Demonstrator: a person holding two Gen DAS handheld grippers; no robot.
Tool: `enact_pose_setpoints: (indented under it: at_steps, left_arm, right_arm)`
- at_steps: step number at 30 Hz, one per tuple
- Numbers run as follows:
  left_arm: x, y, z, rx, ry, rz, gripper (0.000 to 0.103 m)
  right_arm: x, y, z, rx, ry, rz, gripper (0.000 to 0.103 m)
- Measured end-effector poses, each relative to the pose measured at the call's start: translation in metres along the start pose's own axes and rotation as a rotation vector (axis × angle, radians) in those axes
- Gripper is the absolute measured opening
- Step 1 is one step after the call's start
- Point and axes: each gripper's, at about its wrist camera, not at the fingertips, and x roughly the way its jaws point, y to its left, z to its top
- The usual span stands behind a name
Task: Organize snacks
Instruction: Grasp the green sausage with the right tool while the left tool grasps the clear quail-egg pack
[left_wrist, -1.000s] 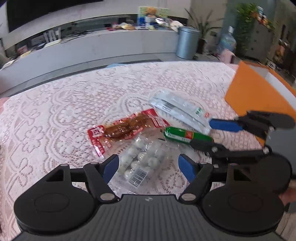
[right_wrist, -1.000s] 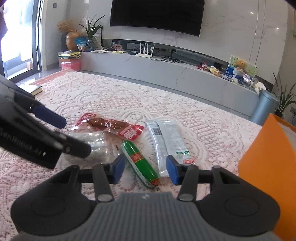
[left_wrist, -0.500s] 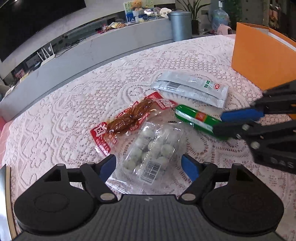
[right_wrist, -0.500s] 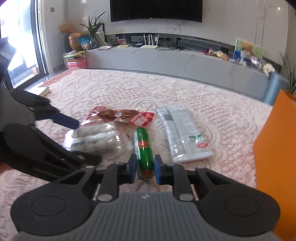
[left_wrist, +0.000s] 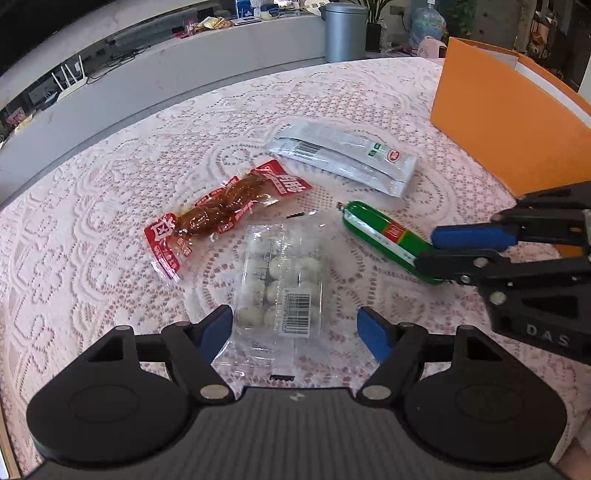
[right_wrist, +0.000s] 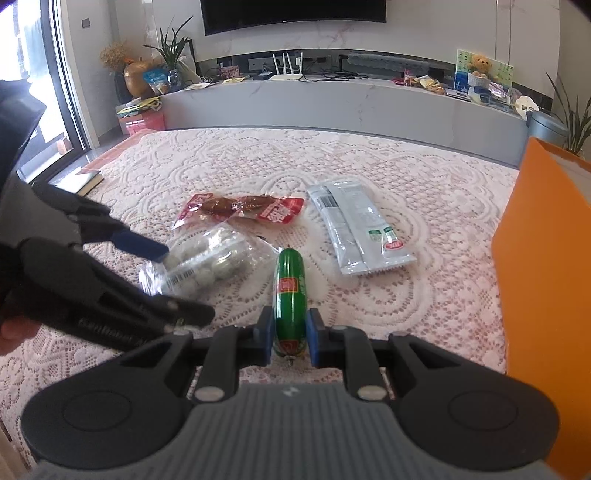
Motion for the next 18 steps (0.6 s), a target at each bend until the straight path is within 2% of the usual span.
enact_pose_setpoints:
  at_steps: [2, 4, 8, 10, 15, 18]
  left_arm:
    - [0.001, 0.003, 0.000, -0.016, -0.012, 0.017, 0.087]
    - [0.005, 0.005, 0.002, -0.036, -0.020, 0.066, 0.089]
    - [0.009, 0.001, 0.005, -0.007, -0.059, 0.081, 0.089]
    - [0.010, 0.001, 0.006, -0.012, -0.075, 0.088, 0.086]
    - [0.016, 0.010, 0.006, -0.099, -0.091, 0.048, 0.087]
    - [0.017, 0.008, 0.006, -0.103, -0.104, 0.051, 0.087]
  right_arm:
    - [0.000, -0.003, 0.001, 0.010, -0.006, 0.007, 0.018]
    - [0.002, -0.004, 0.002, 0.007, -0.019, 0.005, 0.020]
    - [0.009, -0.003, 0.006, -0.009, -0.054, -0.004, 0.023]
    - [0.013, -0.004, 0.009, 0.004, -0.062, 0.017, 0.031]
    - [0.027, -0.018, 0.013, 0.094, -0.049, 0.028, 0.031]
    - [0.029, -0.021, 0.012, 0.111, -0.053, 0.025, 0.031]
